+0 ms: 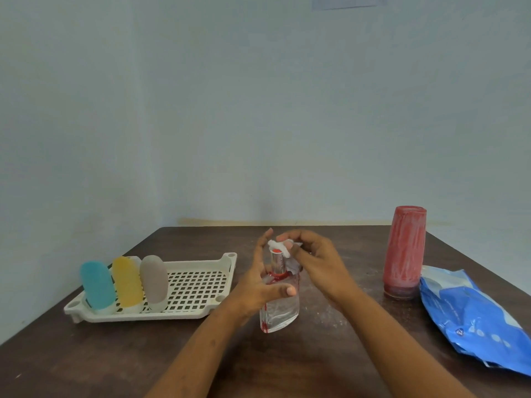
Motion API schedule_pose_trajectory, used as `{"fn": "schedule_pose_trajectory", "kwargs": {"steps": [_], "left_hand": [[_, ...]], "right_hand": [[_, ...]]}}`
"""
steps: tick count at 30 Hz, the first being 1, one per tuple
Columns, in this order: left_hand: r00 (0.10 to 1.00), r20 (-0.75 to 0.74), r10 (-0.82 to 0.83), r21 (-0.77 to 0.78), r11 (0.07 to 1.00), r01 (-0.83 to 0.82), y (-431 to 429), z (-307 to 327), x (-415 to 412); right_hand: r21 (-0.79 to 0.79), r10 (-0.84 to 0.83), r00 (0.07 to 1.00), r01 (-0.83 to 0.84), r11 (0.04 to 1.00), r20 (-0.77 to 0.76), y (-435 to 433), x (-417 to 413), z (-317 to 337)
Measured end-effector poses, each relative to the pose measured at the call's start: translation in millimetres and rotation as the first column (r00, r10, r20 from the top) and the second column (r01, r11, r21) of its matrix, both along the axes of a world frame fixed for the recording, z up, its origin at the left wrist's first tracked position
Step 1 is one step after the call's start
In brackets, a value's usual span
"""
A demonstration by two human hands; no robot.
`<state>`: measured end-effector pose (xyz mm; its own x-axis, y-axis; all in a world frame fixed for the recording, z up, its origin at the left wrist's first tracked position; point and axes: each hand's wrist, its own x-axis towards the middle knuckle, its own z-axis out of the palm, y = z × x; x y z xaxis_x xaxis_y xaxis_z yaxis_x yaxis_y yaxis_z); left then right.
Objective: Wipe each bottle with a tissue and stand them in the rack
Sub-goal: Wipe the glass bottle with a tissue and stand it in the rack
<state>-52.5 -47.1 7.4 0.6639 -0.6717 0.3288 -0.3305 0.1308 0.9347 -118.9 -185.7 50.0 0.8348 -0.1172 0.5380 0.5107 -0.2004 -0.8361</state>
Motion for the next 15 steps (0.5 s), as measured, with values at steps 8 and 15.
{"fn": "schedule_pose_trajectory", "kwargs": {"steps": [8,15], "left_hand": [[1.000,-0.019,0.019,-0.033,0.999,-0.019,-2.9,-2.6,1.7],[0.999,-0.032,0.026,-0.034,0.999,-0.027,-3.8,-3.5,2.9]], "right_hand": [[-0.372,0.180,0.901,-0.335,0.865,-0.394,6.4,14.3,38.2],[-0.826,-0.010,0.920,-0.348,0.444,-0.393,7.9,11.4,70.4]]}}
